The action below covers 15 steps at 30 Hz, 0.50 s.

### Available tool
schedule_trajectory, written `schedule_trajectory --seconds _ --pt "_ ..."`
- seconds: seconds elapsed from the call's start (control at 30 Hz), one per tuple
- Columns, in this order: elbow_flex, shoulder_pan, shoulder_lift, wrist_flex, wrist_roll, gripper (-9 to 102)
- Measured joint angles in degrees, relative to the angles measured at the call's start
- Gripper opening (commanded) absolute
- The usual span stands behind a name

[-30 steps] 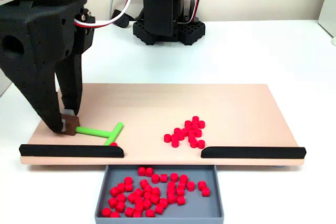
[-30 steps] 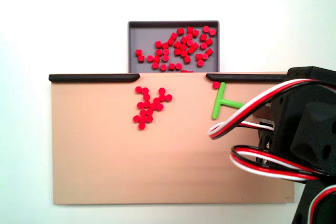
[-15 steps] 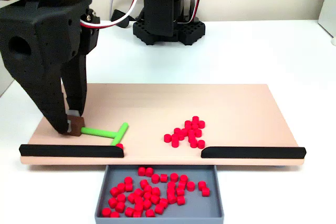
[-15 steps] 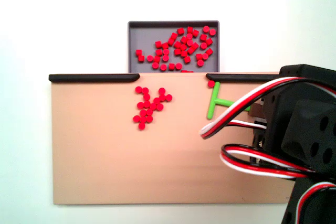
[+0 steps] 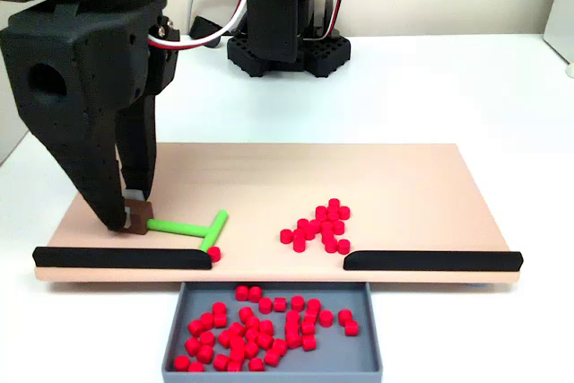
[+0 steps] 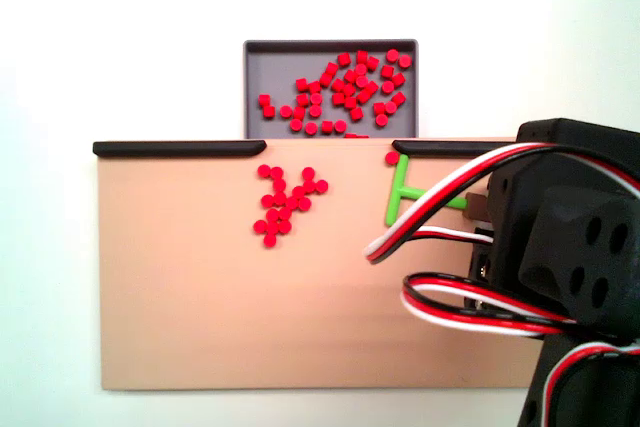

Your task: Push granules from right to the grey container

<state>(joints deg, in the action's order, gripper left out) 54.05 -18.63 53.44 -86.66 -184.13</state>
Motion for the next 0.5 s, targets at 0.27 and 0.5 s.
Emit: schedule_trajectory --seconds 0.27,0.5 --pt "0.0 0.5 0.0 0.0 0.0 0" --pt "0.0 0.6 0.0 0.0 0.0 0"
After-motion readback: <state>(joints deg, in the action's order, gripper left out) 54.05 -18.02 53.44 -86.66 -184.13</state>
